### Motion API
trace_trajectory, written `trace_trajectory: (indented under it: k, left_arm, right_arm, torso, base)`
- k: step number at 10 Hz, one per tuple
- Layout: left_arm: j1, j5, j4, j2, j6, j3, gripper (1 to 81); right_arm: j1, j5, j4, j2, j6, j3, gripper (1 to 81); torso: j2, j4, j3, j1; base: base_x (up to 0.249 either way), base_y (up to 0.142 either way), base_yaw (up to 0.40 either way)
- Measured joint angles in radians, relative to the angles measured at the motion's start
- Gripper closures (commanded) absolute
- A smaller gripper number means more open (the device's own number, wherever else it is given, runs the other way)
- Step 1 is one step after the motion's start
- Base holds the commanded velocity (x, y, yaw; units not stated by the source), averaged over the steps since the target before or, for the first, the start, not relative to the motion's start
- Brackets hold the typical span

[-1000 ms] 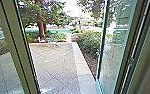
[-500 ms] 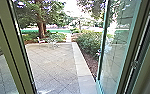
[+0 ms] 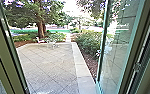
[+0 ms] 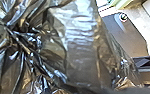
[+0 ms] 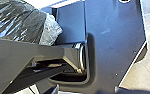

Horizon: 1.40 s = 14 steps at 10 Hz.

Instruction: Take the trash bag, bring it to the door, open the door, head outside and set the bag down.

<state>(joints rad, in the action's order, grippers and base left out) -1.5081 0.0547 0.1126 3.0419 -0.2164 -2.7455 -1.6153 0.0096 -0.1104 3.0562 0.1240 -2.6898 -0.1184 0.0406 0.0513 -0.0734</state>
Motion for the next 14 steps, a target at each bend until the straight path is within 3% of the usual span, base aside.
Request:
trace_trajectory:
  k: [9, 14]
  left_arm:
    - [-0.007, -0.002, 0.0, 0.0, 0.0, 0.0, 81.1]
    - [0.003, -0.002, 0.0, 0.0, 0.0, 0.0, 81.1]
  right_arm:
    - [-0.005, -0.003, -0.001, 0.002, 0.0, -0.002, 1.0]
    - [0.0, -0.006, -0.002, 0.004, 0.0, -0.002, 1.0]
  torso:
    - [0.0, 0.0, 0.0, 0.0]
    - [-0.001, 0.0, 0.0, 0.002]
  base:
    - [0.0, 0.0, 0.0]
    - [0.089, 0.0, 0.0]
